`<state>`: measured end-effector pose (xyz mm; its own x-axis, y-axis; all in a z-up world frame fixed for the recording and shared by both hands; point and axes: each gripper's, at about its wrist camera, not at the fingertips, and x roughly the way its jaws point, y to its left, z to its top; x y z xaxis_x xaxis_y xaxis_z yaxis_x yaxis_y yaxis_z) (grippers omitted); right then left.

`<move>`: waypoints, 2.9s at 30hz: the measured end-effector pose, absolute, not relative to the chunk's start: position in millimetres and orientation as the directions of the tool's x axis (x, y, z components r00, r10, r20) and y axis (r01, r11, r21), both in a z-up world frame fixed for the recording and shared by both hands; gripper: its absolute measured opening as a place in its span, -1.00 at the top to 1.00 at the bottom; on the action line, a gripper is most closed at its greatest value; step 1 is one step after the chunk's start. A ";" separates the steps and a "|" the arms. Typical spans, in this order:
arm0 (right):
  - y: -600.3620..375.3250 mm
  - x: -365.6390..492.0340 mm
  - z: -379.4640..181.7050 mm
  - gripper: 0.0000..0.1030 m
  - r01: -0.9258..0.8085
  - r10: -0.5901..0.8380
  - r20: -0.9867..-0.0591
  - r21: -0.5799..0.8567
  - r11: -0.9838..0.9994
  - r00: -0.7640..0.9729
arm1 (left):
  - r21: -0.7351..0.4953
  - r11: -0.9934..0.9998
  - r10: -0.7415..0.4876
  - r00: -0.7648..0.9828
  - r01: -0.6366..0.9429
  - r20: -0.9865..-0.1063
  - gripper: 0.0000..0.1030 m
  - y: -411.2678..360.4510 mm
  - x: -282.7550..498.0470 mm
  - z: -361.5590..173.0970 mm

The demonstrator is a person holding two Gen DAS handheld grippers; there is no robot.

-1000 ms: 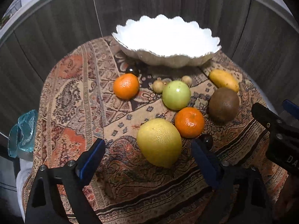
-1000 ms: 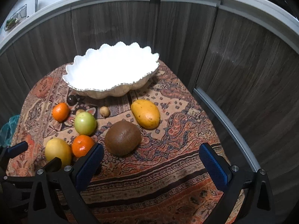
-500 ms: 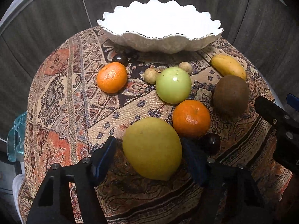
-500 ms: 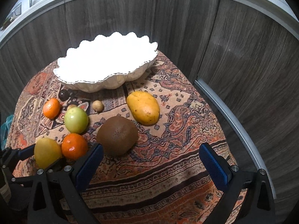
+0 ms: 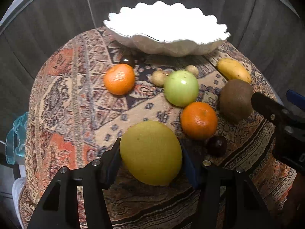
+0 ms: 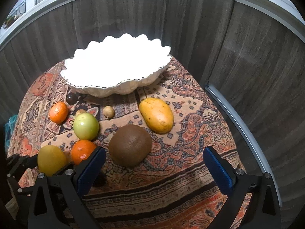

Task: Organize fruits
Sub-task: 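Move the left tool to the yellow lemon while the right tool approaches the brown kiwi, then close the left tool on the lemon while the right tool grips the kiwi, then carry the lemon and kiwi into the white bowl and open both tools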

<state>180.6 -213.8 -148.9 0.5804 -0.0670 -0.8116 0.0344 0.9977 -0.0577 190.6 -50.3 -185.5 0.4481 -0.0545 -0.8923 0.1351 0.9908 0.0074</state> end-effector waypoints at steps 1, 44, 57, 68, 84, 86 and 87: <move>-211.9 182.3 -149.3 -1.00 0.034 -0.067 -0.813 -0.057 0.998 0.578 | 0.007 0.992 -0.052 0.455 0.127 -0.889 -0.11 -47.3 191.2 -183.3; -190.3 212.1 -151.8 -0.21 0.025 -0.029 -0.832 -0.018 1.000 0.555 | -0.001 0.999 -0.027 0.548 0.049 -0.836 -0.11 -14.7 211.0 -136.0; -203.4 261.1 -91.6 -0.21 0.018 -0.030 -0.746 -0.025 1.000 0.666 | -0.003 0.997 -0.056 0.663 0.080 -0.746 -0.11 -26.6 269.0 -77.3; -216.4 332.2 -80.5 -0.21 0.024 -0.065 -0.714 -0.068 0.997 0.697 | -0.018 0.996 -0.073 0.666 0.089 -0.743 -0.11 -35.7 343.7 -83.1; -216.3 393.8 -132.6 -0.21 0.022 -0.075 -0.778 -0.078 0.997 0.623 | -0.013 0.997 -0.058 0.597 0.079 -0.800 -0.11 -41.4 421.4 -138.2; -217.8 396.3 -137.9 -0.21 0.022 -0.069 -0.787 -0.070 0.997 0.613 | -0.019 0.996 -0.064 0.585 0.082 -0.809 -0.11 -42.3 424.1 -142.6; -218.4 397.2 -139.9 -0.21 0.022 -0.067 -0.791 -0.067 0.998 0.608 | -0.026 0.996 -0.071 0.576 0.086 -0.814 -0.11 -42.7 425.3 -145.5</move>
